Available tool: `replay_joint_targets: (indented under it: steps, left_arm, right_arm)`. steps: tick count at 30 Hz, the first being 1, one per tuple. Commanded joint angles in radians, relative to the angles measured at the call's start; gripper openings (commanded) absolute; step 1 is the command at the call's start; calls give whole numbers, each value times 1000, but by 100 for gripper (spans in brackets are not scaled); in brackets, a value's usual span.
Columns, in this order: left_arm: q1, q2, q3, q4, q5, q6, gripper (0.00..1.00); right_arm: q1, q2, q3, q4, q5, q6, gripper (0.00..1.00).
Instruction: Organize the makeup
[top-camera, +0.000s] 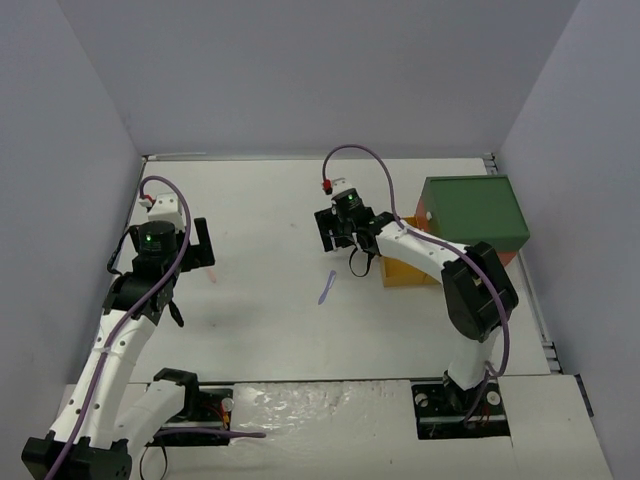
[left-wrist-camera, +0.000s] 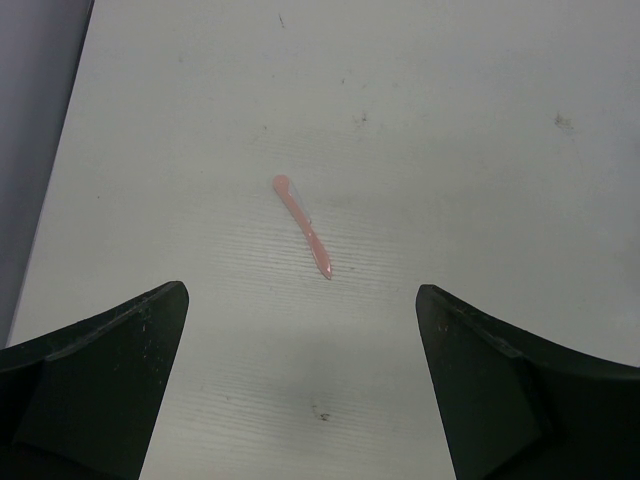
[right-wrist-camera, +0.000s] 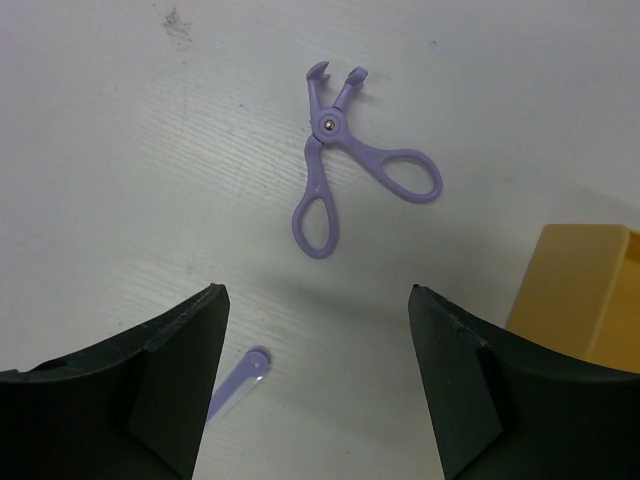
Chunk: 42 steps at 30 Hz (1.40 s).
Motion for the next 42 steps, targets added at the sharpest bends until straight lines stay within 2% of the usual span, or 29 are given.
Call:
replay_joint_targets:
  steps: [1, 23, 28, 32, 35, 38, 42]
  left_arm:
    - [9, 7, 71, 31, 1, -14, 97]
    - [9, 7, 71, 29, 1, -15, 97]
    - [9, 6, 71, 28, 1, -15, 97]
    - [9, 8, 71, 30, 3, -15, 97]
    - [9, 7, 71, 29, 4, -16, 97]
    - [7, 8, 71, 29, 2, -15, 97]
    - [9, 6, 71, 29, 4, -15, 97]
  right_arm:
    - [6, 49, 52, 93, -9, 16, 69]
    - [6, 305, 175, 139, -4, 15, 45]
    - [7, 318, 175, 144, -8, 15, 28]
    - [7, 296, 171, 146, -10, 8, 13]
    - [12, 249, 167, 145, -10, 6, 6]
    - [17, 184, 154, 141, 3, 3, 2]
    - [17, 53, 91, 134, 54, 2, 1]
